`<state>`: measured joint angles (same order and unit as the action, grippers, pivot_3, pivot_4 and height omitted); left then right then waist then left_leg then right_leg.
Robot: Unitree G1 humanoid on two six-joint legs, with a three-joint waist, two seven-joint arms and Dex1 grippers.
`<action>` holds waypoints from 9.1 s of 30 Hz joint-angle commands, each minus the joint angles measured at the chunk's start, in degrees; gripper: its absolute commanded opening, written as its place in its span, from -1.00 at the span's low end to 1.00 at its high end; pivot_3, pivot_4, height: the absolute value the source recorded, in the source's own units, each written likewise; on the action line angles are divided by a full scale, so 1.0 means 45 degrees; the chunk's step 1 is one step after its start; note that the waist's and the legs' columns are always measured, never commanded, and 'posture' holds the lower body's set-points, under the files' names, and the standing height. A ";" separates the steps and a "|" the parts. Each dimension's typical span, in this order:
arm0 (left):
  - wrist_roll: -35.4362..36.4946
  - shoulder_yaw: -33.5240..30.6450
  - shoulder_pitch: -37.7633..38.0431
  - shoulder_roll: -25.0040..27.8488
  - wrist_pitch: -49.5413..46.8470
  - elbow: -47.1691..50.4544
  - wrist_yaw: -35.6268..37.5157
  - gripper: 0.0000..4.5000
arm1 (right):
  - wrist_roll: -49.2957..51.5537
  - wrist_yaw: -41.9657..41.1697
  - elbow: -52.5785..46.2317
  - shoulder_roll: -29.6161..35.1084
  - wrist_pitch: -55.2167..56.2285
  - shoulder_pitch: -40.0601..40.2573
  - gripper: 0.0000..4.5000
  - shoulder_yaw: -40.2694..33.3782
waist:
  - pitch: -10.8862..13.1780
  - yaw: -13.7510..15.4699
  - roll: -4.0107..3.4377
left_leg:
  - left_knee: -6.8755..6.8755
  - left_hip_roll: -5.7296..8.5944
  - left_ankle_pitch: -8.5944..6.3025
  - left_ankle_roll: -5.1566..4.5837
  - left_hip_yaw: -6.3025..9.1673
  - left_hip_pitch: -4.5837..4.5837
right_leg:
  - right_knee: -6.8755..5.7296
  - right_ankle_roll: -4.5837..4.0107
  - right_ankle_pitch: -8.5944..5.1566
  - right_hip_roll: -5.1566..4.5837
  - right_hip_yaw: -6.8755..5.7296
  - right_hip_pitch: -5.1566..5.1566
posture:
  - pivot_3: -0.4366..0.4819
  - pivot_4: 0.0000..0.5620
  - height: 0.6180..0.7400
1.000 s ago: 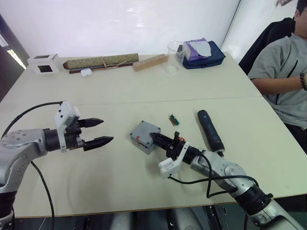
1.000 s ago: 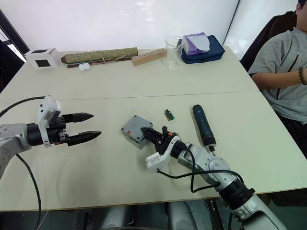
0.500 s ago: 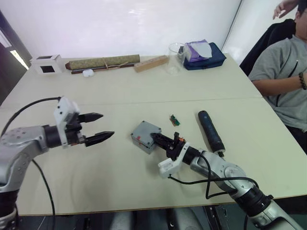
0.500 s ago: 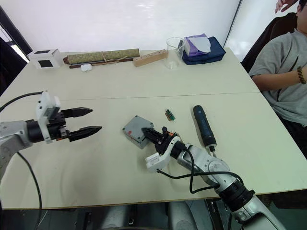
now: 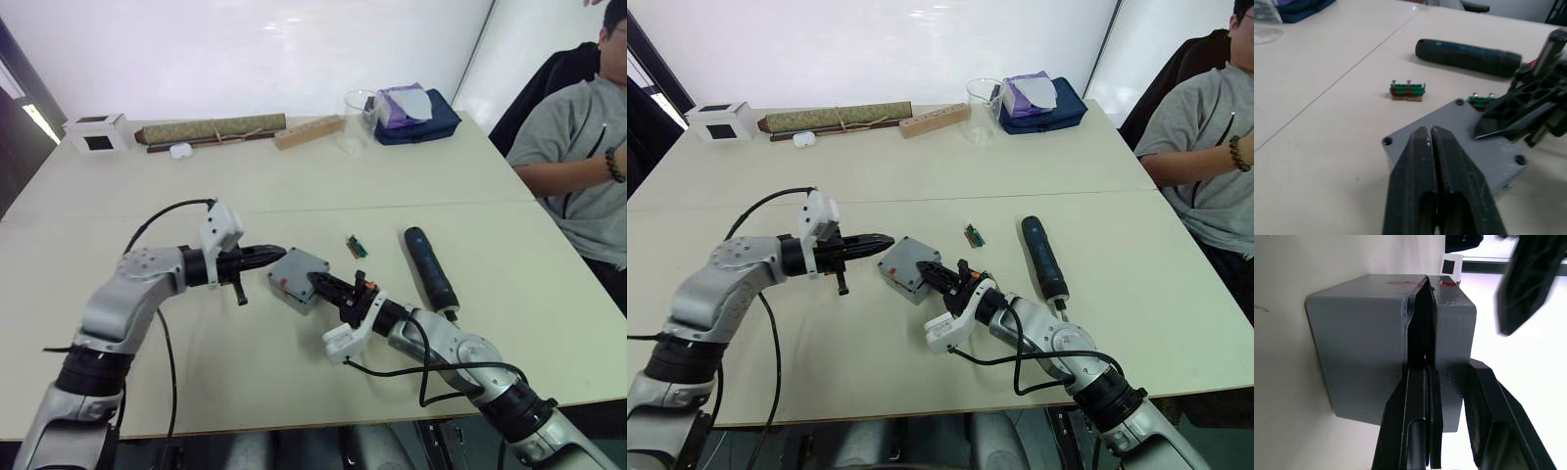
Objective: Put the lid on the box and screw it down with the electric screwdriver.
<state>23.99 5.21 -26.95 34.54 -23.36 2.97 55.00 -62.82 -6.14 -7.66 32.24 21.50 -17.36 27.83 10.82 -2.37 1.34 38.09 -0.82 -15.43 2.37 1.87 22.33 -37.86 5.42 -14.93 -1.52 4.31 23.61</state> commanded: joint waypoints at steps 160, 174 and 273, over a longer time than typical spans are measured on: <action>0.1977 -0.2878 0.2675 0.3306 -0.2277 0.4320 0.2644 -1.00 | 1.8546 -0.8822 -0.6691 0.0963 -2.0035 -0.0959 0.99 -0.6134 | -0.0064 -0.0025 0.0005 | -0.0172 -0.0023 -0.0024 -0.0038 -0.0002 0.0035 | 0.0143 -0.0003 -0.0041 -0.0011 -0.0017 0.0057 | -0.05 -0.47 0.93; 0.2307 -0.2084 0.0912 0.3604 -0.2784 0.3841 0.2989 -1.00 | 1.8641 -0.6399 -0.7464 0.0744 -1.9794 0.0921 0.99 -0.5953 | -0.0057 -0.0030 0.0011 | -0.0170 -0.0017 -0.0023 -0.0038 -0.0016 0.0038 | 0.0145 -0.0002 -0.0043 -0.0002 -0.0005 0.0064 | -0.05 -0.47 0.93; 0.2633 -0.3397 0.3597 0.4323 -0.2303 0.5695 0.0926 -1.00 | 2.1142 -0.6008 -0.3542 -0.1091 -1.9378 -0.5065 -0.98 -0.2994 | -0.0052 -0.0042 0.0009 | -0.0173 -0.0024 -0.0023 -0.0038 -0.0016 0.0045 | 0.0135 -0.0003 -0.0040 -0.0010 -0.0006 0.0080 | -0.05 -0.47 0.93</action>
<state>35.18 -8.18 -10.84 53.71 -33.88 26.61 59.50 32.63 -32.65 -23.08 27.62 -67.10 -38.93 14.82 10.59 -2.56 1.38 37.31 -0.92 -15.54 2.19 1.79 22.53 -37.26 5.41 -15.11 -1.56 4.28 23.97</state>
